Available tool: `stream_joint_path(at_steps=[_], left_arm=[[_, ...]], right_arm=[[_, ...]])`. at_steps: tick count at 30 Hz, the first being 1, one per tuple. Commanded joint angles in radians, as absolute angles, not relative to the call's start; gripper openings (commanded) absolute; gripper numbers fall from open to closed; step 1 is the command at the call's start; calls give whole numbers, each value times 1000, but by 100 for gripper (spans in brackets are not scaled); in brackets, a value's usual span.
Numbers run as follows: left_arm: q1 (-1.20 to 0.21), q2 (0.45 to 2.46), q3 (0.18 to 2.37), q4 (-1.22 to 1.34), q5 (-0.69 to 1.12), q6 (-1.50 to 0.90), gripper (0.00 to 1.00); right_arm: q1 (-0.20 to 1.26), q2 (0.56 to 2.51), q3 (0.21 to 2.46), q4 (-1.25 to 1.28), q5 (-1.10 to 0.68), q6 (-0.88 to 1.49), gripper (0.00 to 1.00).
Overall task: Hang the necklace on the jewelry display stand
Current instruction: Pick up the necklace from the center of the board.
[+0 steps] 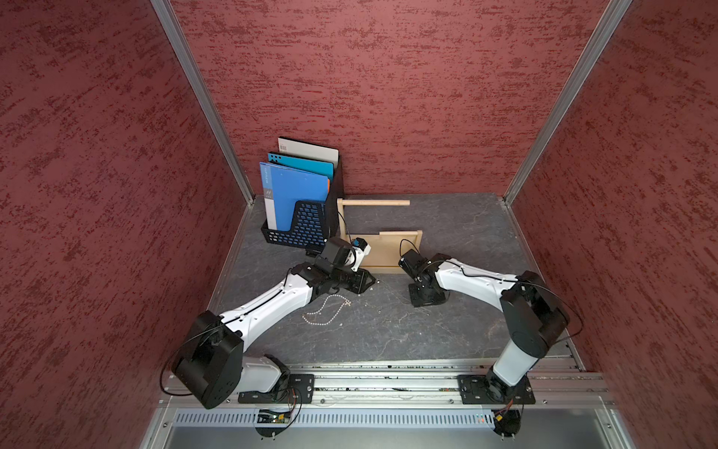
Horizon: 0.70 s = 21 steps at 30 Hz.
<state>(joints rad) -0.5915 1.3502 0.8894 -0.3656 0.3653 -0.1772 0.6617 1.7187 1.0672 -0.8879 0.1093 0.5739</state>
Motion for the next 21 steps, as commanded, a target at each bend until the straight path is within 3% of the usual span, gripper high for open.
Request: stream_joint_path(at_steps=[1,10,13,17,21], left_arm=[[-603,1378,911,-365,379,-137,38],[-644,1479,989,-386,401,-59,40],[-650,1490,1010,-395,407,-42,40],[-650,1485,1017,-399,405,-29,40],[-649,1477,1017,-407,406,-17,41]], right_arm=[[652,1710,1037,-904,132,639,45],[634,1704,925,-855,111,686,40],[618,1723,911,-832,98,682,29],[601,1730,906,-813,67,669,3],[590,1710,966,-869,124,623,0]])
